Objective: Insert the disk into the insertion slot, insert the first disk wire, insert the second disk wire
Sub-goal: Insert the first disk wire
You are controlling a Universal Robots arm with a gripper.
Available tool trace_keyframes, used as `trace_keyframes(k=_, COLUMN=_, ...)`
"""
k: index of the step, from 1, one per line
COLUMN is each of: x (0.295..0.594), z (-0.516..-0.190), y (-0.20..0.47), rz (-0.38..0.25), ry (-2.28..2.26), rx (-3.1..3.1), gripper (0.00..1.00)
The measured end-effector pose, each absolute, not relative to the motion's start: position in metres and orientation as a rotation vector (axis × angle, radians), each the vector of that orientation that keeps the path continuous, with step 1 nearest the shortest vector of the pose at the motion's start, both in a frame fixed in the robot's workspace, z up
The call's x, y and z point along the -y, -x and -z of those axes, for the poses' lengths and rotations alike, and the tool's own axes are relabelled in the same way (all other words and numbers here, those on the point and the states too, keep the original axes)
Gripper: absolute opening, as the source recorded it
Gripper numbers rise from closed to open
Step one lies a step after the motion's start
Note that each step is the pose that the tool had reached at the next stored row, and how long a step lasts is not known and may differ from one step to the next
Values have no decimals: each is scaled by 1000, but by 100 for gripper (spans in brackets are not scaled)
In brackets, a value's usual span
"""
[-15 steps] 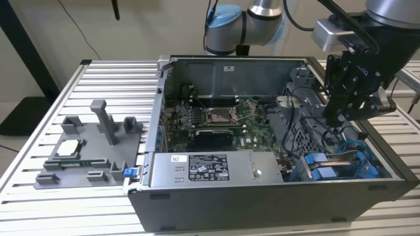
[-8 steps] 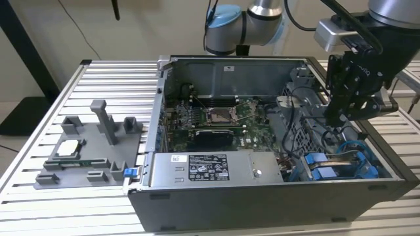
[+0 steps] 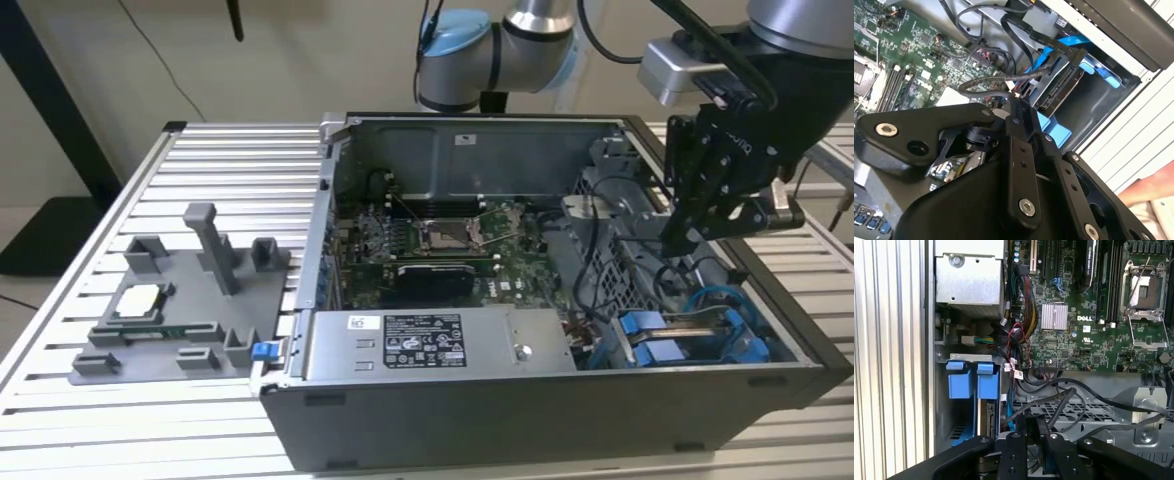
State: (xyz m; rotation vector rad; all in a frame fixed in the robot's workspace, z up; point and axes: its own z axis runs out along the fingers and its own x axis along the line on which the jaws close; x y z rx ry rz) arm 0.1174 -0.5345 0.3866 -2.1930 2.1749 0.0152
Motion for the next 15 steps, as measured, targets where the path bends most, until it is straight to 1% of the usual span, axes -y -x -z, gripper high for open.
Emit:
trace_keyframes(k=8, x=536, z=-387, y=-117, rz=-15, ry=2193, rx=-2175, gripper=0)
trace_keyframes(k=15, x=543, z=-386, y=-119, rz=-20, ry=2195, rx=-2177, gripper=0)
